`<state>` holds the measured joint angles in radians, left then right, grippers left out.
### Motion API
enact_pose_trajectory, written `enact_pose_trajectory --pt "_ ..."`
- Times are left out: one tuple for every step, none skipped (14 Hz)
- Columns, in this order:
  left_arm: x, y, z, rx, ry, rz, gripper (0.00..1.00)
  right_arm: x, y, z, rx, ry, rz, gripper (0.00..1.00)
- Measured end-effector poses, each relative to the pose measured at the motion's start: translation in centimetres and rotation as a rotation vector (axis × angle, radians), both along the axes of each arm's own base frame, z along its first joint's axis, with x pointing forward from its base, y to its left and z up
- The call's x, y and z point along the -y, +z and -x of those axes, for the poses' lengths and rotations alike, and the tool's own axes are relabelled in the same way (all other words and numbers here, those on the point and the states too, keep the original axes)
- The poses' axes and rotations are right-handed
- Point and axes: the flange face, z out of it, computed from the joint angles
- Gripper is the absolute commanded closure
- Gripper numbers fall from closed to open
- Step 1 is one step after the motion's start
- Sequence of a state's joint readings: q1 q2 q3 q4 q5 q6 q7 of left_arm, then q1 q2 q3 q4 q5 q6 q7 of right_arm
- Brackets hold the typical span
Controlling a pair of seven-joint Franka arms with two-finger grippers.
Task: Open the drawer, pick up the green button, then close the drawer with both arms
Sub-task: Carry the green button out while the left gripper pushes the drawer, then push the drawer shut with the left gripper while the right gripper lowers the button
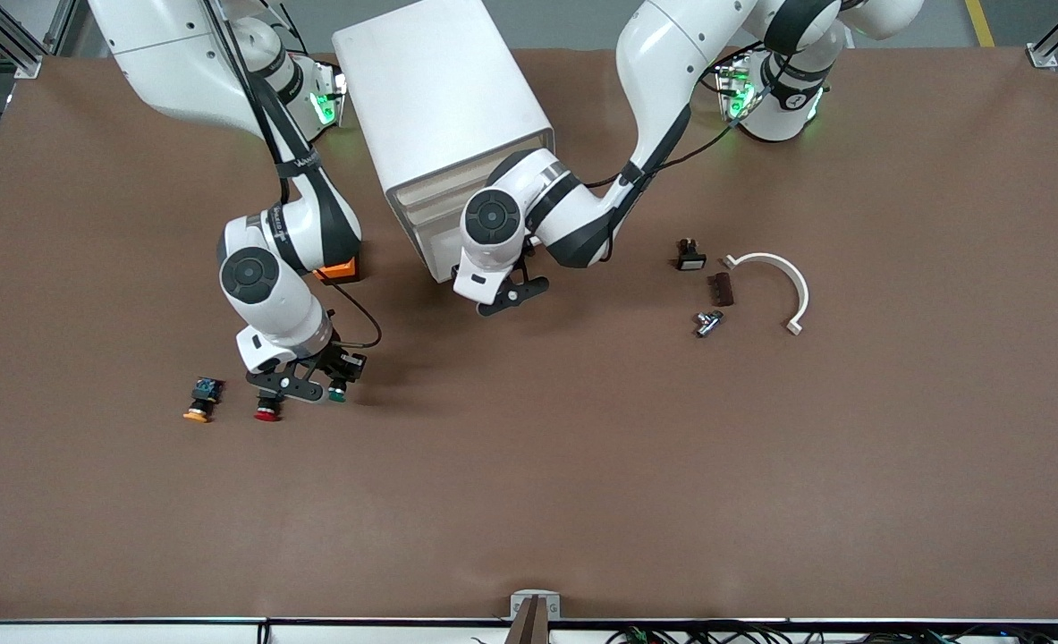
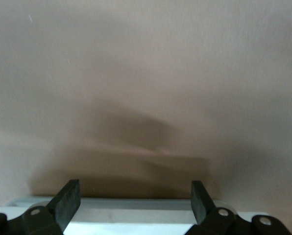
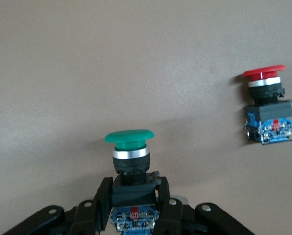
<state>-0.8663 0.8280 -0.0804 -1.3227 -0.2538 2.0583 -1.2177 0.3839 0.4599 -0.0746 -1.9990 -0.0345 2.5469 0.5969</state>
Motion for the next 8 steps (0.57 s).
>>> enact_pose_trajectory --pt "0.4 0.0 0.5 -0.018 0.008 0.013 0.01 0.1 -0.5 0.0 0.003 0.01 0.009 1.0" --pt "0.7 0.1 0.9 -0.038 0.017 0.026 0.01 0.2 -0.9 0.0 0.004 0.013 0.013 1.0" --pt "1.0 0.1 1.3 -0.056 0.024 0.037 0.01 0.3 -1.4 0.0 0.005 0.016 0.016 1.0" --pt "1.3 0.1 1.8 -0.073 0.029 0.047 0.01 0.3 -1.7 0.0 0.005 0.016 0.017 1.0" --pt "1.7 0.0 2.4 -0.09 0.034 0.056 0.01 0.4 -2.0 0.0 0.004 0.016 0.017 1.0" --pt "2.0 -0.1 2.9 -0.106 0.039 0.063 0.01 0.5 -2.1 0.0 0.003 0.014 0.018 1.0" --pt "2.3 -0.3 3.4 -0.121 0.042 0.067 0.01 0.6 -2.2 -0.1 0.002 0.013 0.018 1.0" --pt "2.5 -0.7 3.8 -0.13 0.042 0.068 0.01 0.7 -2.3 -0.1 0.001 0.012 0.019 1.0"
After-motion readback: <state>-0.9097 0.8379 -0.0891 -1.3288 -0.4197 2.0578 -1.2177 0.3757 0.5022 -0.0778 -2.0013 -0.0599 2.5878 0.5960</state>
